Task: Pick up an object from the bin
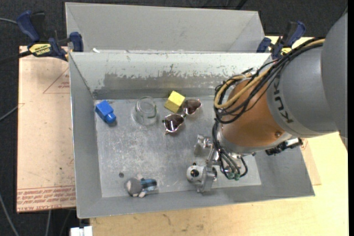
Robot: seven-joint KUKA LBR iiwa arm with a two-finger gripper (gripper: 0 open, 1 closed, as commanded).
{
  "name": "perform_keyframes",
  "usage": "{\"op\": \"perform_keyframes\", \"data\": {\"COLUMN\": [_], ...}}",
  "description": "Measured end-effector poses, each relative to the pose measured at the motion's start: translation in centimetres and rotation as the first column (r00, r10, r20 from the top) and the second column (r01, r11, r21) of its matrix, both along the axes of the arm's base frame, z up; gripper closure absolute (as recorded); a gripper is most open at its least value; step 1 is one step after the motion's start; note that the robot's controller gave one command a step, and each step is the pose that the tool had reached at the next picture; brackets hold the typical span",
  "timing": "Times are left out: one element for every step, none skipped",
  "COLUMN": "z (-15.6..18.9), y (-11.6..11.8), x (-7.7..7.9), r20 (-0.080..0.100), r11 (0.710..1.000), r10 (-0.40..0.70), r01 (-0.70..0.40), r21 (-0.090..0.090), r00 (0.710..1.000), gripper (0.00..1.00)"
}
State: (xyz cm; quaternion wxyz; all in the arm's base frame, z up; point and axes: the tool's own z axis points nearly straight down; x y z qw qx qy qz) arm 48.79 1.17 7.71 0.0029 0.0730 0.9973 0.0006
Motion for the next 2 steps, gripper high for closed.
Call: {"op": "perform_keyframes", "data": {"z": [-1.81,-1.67], "y": [0.22,0.20], "x": [0.20,0.12], "r20": [0.007,0.006], "r11": [1.000,1.000], "r10": [0.006,0.005], "r01": [-0.006,-0.005], "r21": [0.001,0.000], "r00": [1.000,1.000], "gripper": [1.00,1.00]}}
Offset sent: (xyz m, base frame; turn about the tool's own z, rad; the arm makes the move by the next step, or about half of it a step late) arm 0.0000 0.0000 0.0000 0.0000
